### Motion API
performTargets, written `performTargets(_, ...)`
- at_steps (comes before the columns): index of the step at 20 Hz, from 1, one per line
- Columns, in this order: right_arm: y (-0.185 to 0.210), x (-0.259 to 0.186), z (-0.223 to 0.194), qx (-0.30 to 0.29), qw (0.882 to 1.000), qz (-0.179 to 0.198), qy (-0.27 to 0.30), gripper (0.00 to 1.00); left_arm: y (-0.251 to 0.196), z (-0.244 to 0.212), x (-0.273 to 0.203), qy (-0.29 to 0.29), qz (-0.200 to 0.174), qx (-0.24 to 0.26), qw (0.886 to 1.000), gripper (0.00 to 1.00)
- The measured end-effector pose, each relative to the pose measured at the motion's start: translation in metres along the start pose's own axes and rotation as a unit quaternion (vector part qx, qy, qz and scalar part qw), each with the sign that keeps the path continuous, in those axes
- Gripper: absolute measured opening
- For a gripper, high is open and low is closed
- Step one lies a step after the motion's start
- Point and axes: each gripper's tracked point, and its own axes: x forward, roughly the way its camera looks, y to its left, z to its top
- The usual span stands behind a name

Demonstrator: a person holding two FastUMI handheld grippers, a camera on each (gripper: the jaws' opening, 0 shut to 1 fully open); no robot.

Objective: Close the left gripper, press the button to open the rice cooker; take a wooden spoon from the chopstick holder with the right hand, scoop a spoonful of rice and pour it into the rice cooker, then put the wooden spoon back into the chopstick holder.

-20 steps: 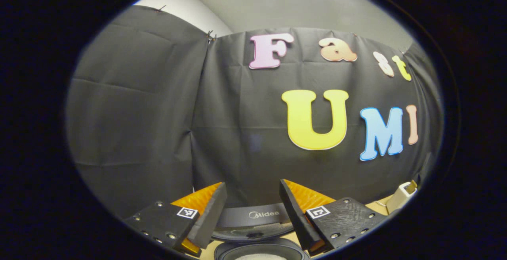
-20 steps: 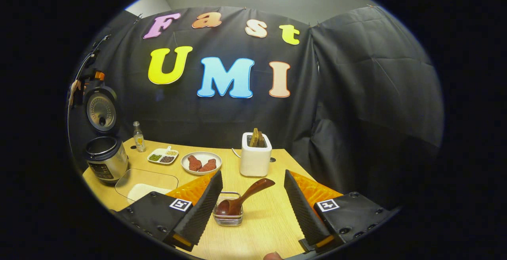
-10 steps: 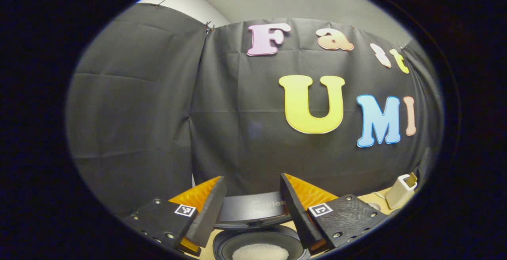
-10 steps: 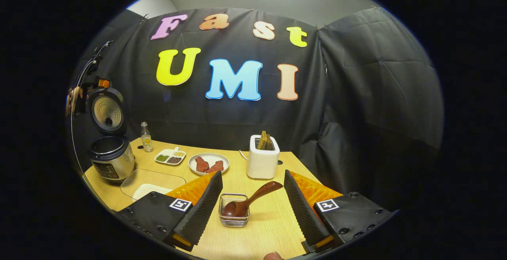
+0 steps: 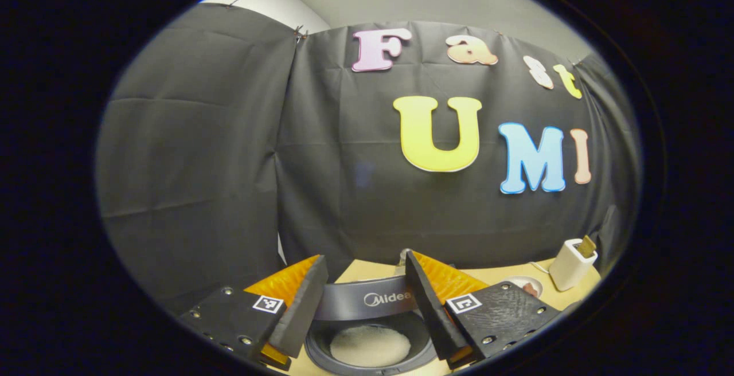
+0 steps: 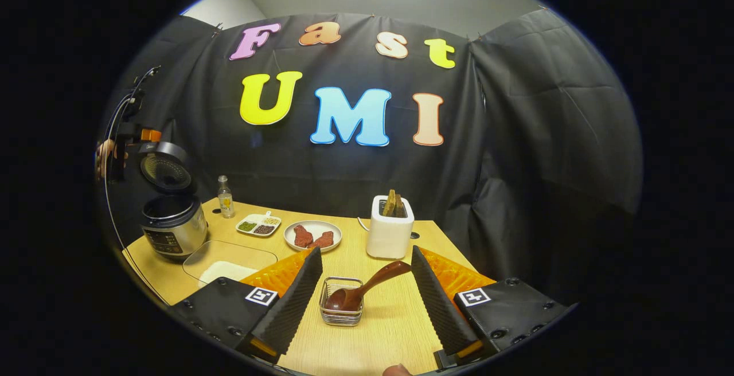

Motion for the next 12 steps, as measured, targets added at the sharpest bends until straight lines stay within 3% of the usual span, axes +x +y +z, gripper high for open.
performTargets(2,-0.002,-0.002,0.000,-0.001,1.000,0.006,-0.001,0.97,-0.005,-0.012,-0.011,0.007,-0.003,0.002,1.000,0.86)
performTargets(12,0.002,-0.009,-0.006,-0.012,0.999,0.030,0.003,0.97,-0.016,-0.084,-0.046,0.046,-0.011,0.003,0.999,0.88)
